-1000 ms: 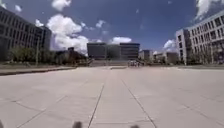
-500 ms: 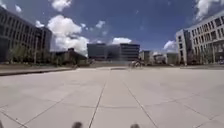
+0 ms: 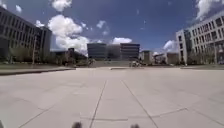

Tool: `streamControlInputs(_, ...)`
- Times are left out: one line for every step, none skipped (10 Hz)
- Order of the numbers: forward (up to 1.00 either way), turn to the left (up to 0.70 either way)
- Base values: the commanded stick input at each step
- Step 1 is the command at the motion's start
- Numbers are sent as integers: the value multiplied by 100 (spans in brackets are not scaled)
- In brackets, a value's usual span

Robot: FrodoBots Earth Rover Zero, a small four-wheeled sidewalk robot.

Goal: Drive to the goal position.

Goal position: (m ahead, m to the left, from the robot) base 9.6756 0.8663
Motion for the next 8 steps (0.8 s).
streamControlInputs(70,0)
streamControlInputs(70,0)
streamControlInputs(70,0)
streamControlInputs(70,0)
streamControlInputs(70,0)
streamControlInputs(70,0)
streamControlInputs(70,0)
streamControlInputs(70,0)
